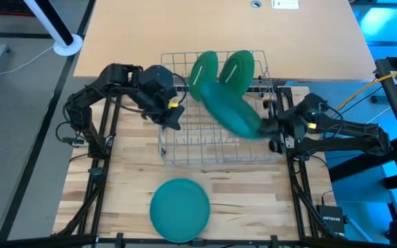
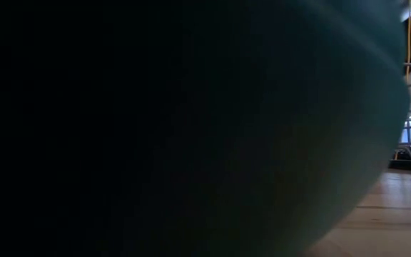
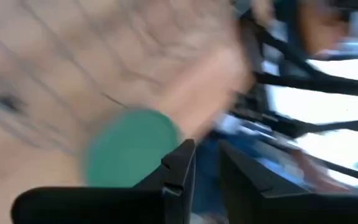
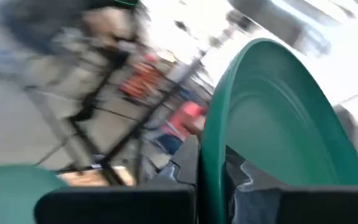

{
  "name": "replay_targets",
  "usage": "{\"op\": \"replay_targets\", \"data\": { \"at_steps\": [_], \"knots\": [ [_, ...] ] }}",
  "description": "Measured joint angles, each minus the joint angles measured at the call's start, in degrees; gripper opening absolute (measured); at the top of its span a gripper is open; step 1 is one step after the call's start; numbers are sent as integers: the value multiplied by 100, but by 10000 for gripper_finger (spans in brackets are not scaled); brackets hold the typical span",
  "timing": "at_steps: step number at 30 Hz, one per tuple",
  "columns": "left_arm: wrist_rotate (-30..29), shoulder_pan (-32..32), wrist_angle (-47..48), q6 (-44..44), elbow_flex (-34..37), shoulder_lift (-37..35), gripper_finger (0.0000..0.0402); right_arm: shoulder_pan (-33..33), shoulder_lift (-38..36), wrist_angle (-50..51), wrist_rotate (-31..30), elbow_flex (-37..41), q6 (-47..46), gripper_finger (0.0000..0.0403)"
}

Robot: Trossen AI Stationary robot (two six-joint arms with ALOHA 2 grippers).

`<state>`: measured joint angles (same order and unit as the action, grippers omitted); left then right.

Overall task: Sort dishes
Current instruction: Put the green plate in the dish rack

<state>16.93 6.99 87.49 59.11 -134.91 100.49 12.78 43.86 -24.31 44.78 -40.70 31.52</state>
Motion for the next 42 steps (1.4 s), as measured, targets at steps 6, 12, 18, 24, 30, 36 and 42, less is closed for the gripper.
{"op": "replay_targets", "data": {
  "at_steps": [6, 12, 18, 24, 30, 36, 42],
  "knots": [
    [-2159, -353, 249, -978, 29, 0, 59, 4, -241, 29, -1464, -256, -1924, 15],
    [-3675, -790, 247, -2204, 327, -10, 59, -2, -679, 42, -2344, -363, -3467, 15],
    [-5017, -1269, 249, -2124, 924, -4, 59, -2, -1313, 21, -4336, -368, -3684, 15],
    [-5513, -1610, 227, -1087, 1576, -4, 59, -2, -1562, 59, -5639, -146, -3568, 15],
    [-5566, -1960, 72, -288, 2258, -4, 59, -6, -1664, -37, -5962, 434, -3834, 15],
    [-5686, -2272, -48, 316, 2880, 0, 59, -7, -1858, -1444, -5765, 1348, -4502, 15],
    [-5805, -2436, -152, 792, 3306, 0, 59, -504, -2147, -2990, -5848, 2297, -4610, 15]
  ]
}}
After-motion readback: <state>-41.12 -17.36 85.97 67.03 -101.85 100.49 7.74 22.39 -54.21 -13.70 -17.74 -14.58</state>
